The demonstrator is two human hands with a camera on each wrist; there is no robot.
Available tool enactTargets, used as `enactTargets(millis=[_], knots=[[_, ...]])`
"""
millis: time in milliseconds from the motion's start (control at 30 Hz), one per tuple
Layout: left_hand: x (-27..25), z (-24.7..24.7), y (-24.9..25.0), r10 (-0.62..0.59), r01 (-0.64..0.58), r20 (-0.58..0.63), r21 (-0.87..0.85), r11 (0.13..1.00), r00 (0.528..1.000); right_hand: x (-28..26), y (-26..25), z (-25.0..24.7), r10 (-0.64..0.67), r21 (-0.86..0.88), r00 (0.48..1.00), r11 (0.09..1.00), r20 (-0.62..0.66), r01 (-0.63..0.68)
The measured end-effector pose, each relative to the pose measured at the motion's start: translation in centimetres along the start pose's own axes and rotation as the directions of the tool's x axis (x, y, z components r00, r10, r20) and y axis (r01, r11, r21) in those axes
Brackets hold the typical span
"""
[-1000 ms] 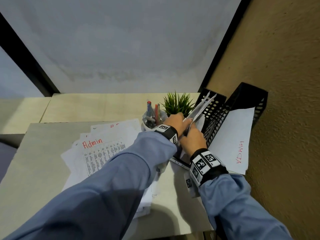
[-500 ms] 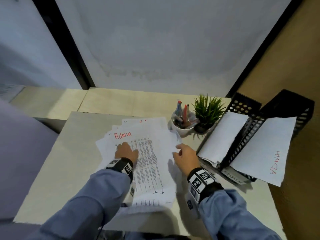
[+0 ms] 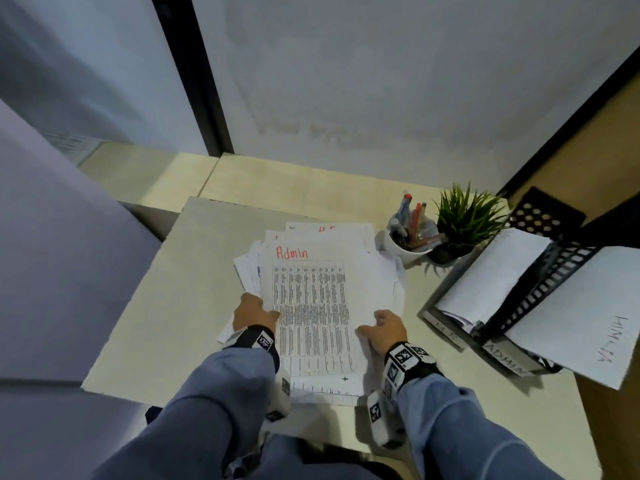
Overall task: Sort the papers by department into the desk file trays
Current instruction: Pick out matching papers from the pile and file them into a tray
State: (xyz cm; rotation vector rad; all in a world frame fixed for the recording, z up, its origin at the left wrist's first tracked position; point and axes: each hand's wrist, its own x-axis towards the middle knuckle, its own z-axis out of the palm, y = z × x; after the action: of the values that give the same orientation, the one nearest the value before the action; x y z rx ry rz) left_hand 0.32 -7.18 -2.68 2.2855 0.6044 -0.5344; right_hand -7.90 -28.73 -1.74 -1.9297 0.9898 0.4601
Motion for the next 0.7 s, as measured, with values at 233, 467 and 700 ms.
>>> enactTargets(millis=[233, 467, 700], knots=[[0.0, -0.8, -1.8, 0.348, -0.349, -0.029, -0.134, 0.928, 0.937, 0.1, 0.5, 0.0, 0.024, 0.137, 0.999, 0.990, -0.035, -0.019], [-0.4, -0.7, -2.0, 0.280, -0.170, 0.171, -0.475, 0.863, 0.945, 1.4, 1.0, -0.9, 0.032, 0.493, 0.999, 0.870, -0.024, -0.016], [-0.8, -0.2, -0.7, 0.201, -0.161, 0.104, -0.302, 0.940, 0.974, 2.9, 1.0, -1.2, -0.441, 0.471, 0.894, 0.806, 0.076, 0.357]])
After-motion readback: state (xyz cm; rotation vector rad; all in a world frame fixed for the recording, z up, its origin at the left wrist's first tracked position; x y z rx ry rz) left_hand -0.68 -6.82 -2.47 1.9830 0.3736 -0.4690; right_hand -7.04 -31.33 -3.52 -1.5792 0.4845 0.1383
